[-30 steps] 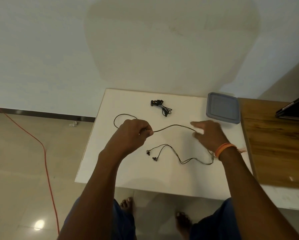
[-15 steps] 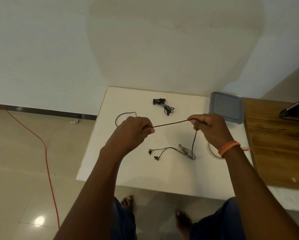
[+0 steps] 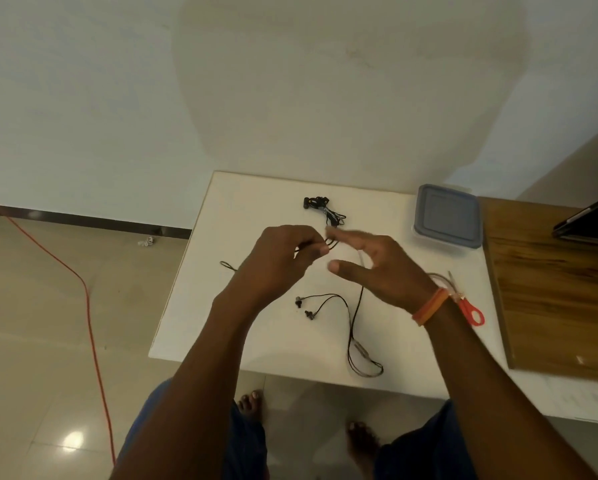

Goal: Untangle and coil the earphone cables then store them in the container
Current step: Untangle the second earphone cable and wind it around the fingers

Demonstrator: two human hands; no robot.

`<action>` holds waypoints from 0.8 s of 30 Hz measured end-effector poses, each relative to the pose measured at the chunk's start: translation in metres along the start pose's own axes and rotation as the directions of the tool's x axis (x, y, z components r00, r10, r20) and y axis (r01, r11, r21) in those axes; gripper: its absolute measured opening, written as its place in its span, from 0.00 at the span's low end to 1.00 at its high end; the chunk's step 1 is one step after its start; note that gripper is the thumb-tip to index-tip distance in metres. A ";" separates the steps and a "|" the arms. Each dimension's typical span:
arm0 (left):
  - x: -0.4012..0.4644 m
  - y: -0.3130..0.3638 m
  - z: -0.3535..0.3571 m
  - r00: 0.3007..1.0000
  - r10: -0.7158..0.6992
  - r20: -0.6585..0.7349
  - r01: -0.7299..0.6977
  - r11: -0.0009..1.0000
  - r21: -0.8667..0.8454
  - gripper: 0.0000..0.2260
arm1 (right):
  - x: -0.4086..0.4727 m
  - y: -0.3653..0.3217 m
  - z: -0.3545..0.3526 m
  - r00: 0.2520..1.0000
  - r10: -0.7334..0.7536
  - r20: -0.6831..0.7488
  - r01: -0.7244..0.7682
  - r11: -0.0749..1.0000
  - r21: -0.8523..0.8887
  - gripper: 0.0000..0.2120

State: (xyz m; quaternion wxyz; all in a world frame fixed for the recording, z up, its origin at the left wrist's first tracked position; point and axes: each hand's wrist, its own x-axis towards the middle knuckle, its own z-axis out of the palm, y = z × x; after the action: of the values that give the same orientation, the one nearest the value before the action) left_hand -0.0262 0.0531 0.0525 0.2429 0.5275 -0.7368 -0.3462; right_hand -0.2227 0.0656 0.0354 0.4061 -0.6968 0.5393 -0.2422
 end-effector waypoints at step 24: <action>-0.001 -0.003 0.006 0.996 -0.080 0.045 0.078 0.997 0.027 0.09 | 0.002 -0.018 0.015 0.992 -0.013 0.123 0.001 0.996 0.095 0.25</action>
State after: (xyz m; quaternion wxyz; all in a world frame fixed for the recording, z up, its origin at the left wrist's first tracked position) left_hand -0.0282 0.0553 0.0459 0.2054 0.5512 -0.7250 -0.3582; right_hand -0.2009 0.0700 0.0417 0.4703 -0.6924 0.4986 -0.2253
